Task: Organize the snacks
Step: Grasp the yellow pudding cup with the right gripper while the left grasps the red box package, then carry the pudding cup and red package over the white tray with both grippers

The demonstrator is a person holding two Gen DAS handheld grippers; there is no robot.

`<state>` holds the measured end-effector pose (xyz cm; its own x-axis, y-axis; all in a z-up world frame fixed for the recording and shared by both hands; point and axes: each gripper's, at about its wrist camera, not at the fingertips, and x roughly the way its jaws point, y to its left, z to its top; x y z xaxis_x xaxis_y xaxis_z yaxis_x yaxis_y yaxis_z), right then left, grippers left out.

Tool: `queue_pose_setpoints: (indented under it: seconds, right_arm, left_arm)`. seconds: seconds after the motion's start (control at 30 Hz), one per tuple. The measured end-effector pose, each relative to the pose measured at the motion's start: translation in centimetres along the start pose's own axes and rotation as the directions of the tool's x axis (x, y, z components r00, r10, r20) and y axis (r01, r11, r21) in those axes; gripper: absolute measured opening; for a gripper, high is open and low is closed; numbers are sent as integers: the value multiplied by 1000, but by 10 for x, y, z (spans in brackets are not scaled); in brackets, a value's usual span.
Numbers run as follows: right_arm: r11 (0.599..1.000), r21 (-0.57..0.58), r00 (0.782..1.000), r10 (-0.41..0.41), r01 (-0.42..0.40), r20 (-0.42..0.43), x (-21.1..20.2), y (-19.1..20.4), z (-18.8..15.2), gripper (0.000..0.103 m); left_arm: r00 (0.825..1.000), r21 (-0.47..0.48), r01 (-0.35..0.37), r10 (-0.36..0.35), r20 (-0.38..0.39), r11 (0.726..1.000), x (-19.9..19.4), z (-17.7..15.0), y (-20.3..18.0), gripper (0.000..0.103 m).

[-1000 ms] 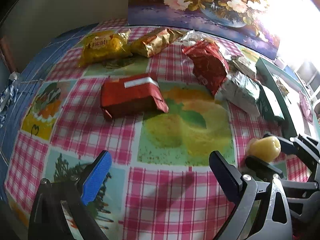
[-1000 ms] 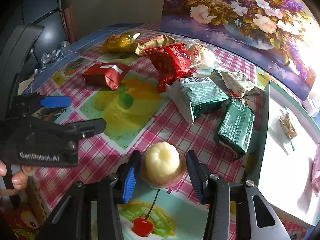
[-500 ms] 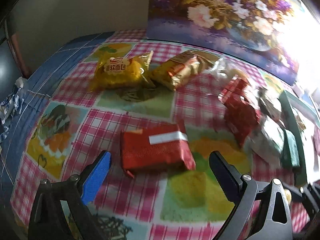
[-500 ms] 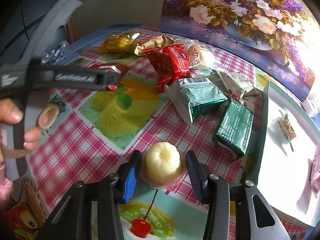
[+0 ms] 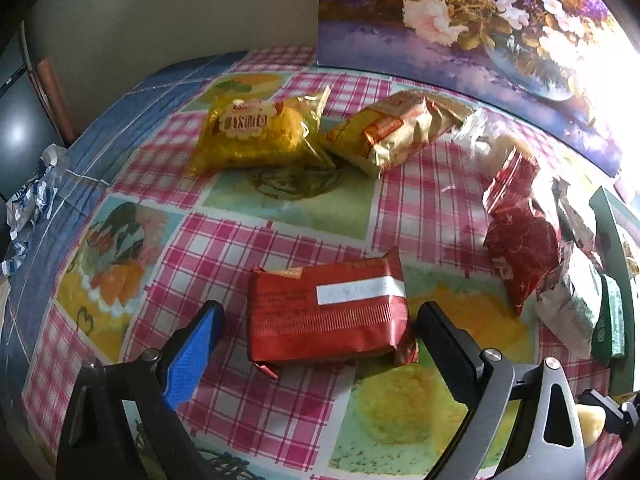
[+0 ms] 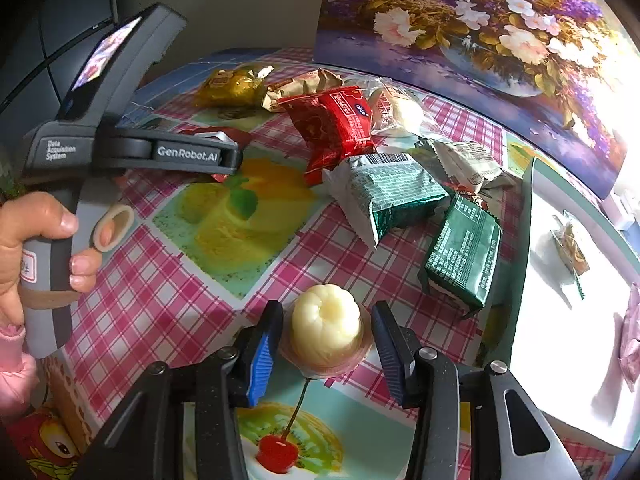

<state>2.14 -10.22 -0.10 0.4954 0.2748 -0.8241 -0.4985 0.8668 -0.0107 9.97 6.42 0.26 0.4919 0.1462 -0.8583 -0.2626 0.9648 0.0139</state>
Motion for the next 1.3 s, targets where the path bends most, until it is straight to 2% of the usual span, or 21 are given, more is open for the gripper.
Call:
queue_pose_setpoints:
  seconds: [0.13,0.23,0.7,1.03,1.1,1.17,1.2,1.3]
  right_arm:
    - [1000,3,1000,0,0,0,0,-1,0,49]
    - [1000,5,1000,-2,2,0,0,-1,-1,48]
    - [1000,11,1000,6,-6,24,-8,-5,0,47]
    - [999,38,998,24,-27,63,-27,-12,5,47]
    - [999,44,997,29,-33,70,-31,-14,6,39]
    - [998,57,997,30,-34,69,-32,-17,7,37]
    - [998,57,997,27,-32,71,-32,-19,7,31]
    - [998,64,997,23,-28,67,-31,-22,7,31]
  left_arm:
    - [1000,10,18,-18,16,1000,-5,0,-4,73]
    - [999,9,28,-29,18,1000,-7,-1,-5,66]
    - [997,8,80,-80,12,997,-22,-9,-5,65]
    - [993,14,107,-107,40,994,-52,-11,-7,65]
    - [992,19,112,-112,50,994,-58,-11,-8,65]
    - [991,29,114,-116,62,993,-63,-9,-10,65]
    - [991,33,115,-117,65,993,-65,-9,-12,65]
    - [991,39,116,-119,61,992,-65,-9,-16,65]
